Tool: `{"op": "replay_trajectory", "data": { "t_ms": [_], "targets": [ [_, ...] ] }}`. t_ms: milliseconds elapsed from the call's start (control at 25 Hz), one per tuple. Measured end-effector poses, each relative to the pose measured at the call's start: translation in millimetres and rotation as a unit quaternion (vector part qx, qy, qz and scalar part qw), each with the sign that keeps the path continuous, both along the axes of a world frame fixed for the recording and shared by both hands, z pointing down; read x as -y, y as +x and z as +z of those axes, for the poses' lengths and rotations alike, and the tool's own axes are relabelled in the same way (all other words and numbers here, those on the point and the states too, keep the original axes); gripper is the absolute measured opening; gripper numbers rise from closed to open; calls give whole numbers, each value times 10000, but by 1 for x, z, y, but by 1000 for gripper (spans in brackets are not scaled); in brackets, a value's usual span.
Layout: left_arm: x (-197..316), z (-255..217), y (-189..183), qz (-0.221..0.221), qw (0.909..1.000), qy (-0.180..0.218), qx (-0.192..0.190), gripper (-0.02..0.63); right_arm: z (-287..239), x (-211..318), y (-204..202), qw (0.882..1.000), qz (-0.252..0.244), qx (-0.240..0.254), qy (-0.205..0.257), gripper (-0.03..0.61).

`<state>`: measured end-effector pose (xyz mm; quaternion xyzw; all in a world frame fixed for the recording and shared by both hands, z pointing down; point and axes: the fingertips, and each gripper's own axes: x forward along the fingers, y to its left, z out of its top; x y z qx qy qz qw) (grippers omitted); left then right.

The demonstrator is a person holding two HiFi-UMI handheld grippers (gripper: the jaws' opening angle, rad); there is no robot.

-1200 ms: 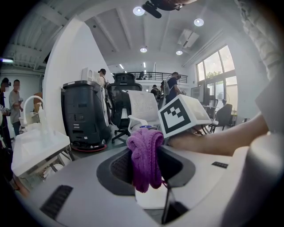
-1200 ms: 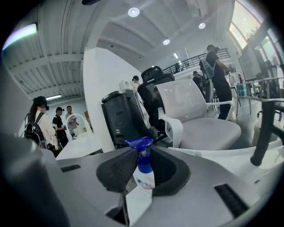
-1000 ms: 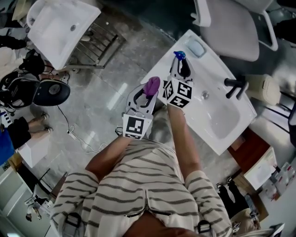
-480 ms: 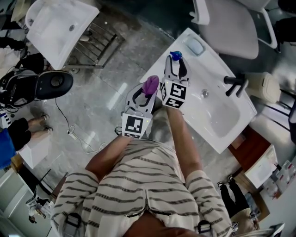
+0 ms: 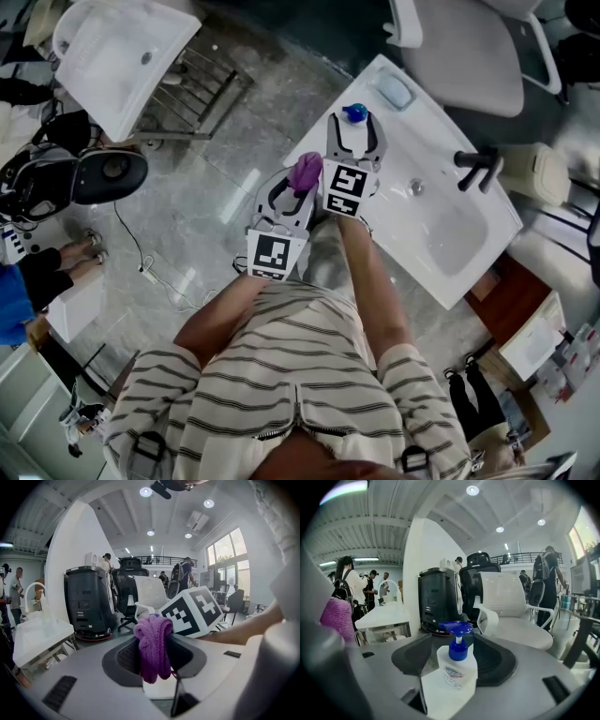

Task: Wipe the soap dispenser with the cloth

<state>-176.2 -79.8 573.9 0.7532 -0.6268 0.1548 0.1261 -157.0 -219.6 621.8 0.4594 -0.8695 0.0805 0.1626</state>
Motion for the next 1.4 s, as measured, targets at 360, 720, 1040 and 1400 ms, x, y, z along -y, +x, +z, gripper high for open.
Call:
{"op": "replay_trajectory", "data": {
  "t_ms": [360, 720, 1040, 1400],
  "targets": [
    [-2, -6, 3, 34, 10000, 79, -15, 133, -6, -7, 12, 9995, -22, 296, -109, 279],
    [-4, -29, 13, 96, 9995, 285, -86, 132, -38, -36, 38, 9984, -111, 556, -55, 261],
    [-9, -59, 27, 215, 9982, 530, -173, 132, -85, -61, 63, 9970, -59, 757, 145, 159],
    [-9, -104, 49, 431, 9958, 780, -231, 130, -144, -85, 105, 9935, 119, 1065, 376, 3]
  ]
}}
